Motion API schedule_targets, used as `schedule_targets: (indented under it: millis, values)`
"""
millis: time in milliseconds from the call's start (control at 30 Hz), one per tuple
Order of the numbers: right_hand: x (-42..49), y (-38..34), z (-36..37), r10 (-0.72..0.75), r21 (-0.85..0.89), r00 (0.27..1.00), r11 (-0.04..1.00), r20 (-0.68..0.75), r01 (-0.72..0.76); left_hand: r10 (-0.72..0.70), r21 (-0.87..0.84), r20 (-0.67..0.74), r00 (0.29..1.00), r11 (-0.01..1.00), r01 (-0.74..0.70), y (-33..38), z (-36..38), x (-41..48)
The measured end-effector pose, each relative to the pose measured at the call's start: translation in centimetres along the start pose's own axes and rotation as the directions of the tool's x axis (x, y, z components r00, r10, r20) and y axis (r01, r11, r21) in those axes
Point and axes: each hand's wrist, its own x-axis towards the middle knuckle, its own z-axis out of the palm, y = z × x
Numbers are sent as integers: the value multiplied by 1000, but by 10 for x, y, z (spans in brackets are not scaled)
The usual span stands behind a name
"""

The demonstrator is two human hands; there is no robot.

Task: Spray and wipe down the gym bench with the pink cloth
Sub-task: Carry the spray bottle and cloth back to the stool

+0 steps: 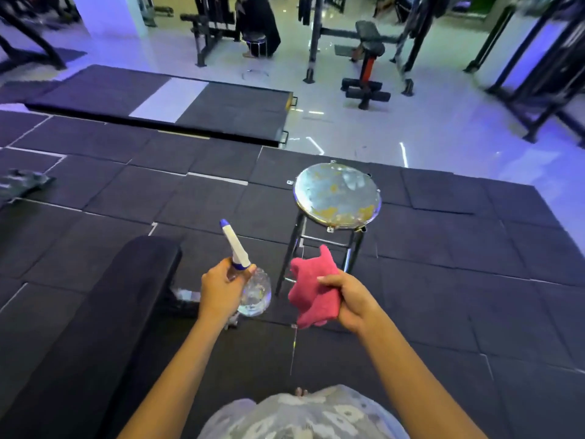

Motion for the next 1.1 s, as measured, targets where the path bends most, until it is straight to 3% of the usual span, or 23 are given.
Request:
schedule_targets:
  millis: [267,367,467,567,633,733,833,1000,1100]
  values:
    - [67,-95,-65,58,29,985,998,-163,-54,22,-44,80,997,999,-19,63,85,96]
    - [108,-135,-77,-45,-61,966,998,-256,30,53,-44,123,991,998,-48,79,112,143]
    - [165,-179,-86,-240,-291,891,948,-384,130,97,-38,144,985,995,-92,92,142,198]
    - [216,-214,-83,-455,-658,797,747,-397,99,139,-22,204,969,990,-138,105,170,249]
    - [249,-221,-75,-499,-813,827,575,-259,92,137,-5,286,948,990,-141,107,188,280]
    - [304,-201,-73,-288,-966,957,251,-12,64,127,1,363,923,991,-137,104,212,314]
    - [336,-183,-91,-253,-986,967,-157,-19,-61,149,3,425,893,986,-166,99,224,331]
    - [331,-165,-115,-210,-955,978,-287,-13,-74,171,-62,443,880,985,-160,91,236,328]
    - [331,-166,-113,-233,-950,972,-292,-37,-106,161,27,429,889,981,-191,96,240,323]
